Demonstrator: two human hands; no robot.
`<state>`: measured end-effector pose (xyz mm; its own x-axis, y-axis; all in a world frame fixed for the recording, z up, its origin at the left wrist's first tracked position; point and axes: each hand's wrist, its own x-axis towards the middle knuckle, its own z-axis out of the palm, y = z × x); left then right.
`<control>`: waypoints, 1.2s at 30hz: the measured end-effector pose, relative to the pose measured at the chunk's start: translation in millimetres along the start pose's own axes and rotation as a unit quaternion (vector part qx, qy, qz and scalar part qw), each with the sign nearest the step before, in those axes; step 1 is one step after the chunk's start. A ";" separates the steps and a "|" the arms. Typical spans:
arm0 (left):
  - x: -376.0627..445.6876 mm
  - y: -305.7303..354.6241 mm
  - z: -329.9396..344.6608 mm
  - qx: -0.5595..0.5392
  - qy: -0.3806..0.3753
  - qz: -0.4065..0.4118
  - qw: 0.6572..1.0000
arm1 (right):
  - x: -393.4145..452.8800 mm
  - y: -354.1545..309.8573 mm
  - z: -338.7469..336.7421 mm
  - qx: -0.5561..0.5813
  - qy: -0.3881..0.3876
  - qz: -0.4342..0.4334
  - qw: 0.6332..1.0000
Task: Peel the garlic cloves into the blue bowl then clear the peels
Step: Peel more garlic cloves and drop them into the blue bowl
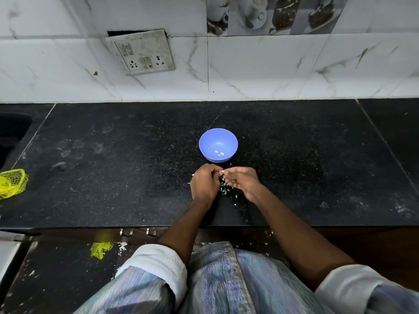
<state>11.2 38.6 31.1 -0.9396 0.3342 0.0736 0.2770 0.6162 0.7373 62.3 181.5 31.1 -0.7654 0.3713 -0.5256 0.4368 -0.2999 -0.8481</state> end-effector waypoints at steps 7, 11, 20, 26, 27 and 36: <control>9.3 -4.7 5.1 -0.197 -0.020 -0.100 0.975 | -0.4 -4.5 0.9 -0.060 0.025 -0.077 0.995; 9.9 -6.9 7.3 -0.150 -0.019 -0.036 0.988 | 3.1 -5.9 0.9 -0.071 0.016 -0.037 0.997; 23.6 4.5 17.7 -0.332 -0.086 -0.308 0.887 | 7.4 -10.4 3.1 -0.264 0.057 -0.213 0.939; 21.7 -8.8 14.5 -0.091 -0.044 -0.052 0.993 | 12.8 -25.5 3.8 -0.087 -0.018 0.103 0.991; 20.8 -10.3 13.6 -0.060 -0.045 -0.001 0.997 | 13.8 -27.3 2.9 -0.034 -0.043 0.175 0.983; 35.6 -0.2 18.3 -0.188 -0.071 -0.158 0.967 | 15.0 -10.5 2.9 -0.134 0.039 -0.142 0.980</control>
<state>-18.6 63.4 21.3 -0.9207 0.2823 -0.2693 -0.1381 0.4097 0.9017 44.8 187.7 32.3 -0.8401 0.4754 -0.2612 0.3288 0.0632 -0.9423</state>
